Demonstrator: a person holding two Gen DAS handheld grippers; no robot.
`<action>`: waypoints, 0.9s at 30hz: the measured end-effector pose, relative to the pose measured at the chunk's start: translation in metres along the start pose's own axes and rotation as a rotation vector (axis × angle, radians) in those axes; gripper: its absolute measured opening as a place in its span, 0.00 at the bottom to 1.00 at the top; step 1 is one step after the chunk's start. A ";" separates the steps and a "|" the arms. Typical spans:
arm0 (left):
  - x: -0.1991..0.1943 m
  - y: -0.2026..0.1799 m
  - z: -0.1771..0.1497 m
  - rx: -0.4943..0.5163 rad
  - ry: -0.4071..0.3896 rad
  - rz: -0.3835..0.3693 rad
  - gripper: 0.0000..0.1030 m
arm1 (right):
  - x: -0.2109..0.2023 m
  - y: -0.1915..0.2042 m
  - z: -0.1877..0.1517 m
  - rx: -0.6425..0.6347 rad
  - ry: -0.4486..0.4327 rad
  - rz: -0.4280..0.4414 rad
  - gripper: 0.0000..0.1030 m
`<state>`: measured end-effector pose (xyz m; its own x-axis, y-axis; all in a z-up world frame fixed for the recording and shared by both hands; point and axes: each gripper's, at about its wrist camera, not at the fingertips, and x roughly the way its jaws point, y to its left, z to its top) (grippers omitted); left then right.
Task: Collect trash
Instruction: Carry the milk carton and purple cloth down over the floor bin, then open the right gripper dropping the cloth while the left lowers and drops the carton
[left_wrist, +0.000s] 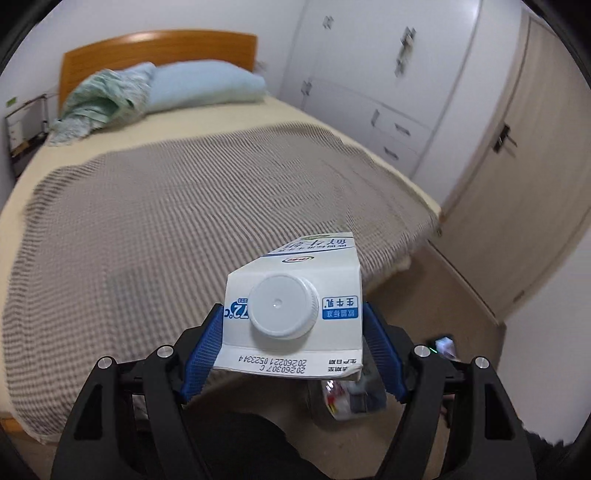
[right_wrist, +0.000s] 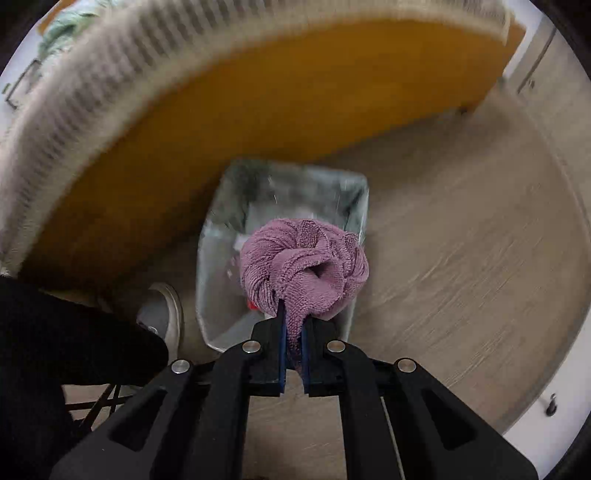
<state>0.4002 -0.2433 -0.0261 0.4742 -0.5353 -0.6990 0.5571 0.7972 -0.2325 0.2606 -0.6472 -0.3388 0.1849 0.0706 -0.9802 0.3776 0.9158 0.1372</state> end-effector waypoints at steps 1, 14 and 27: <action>0.008 -0.007 -0.006 -0.004 0.018 -0.001 0.69 | 0.017 -0.002 0.005 0.023 0.027 0.020 0.06; 0.139 -0.070 -0.089 0.070 0.360 0.018 0.69 | 0.057 -0.044 0.006 0.136 0.026 0.013 0.59; 0.301 -0.151 -0.180 0.382 0.716 0.091 0.70 | -0.001 -0.094 -0.083 0.389 -0.118 0.099 0.62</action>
<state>0.3359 -0.4747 -0.3230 0.0504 -0.0613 -0.9968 0.7927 0.6096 0.0026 0.1492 -0.7004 -0.3629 0.3314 0.0845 -0.9397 0.6633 0.6874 0.2957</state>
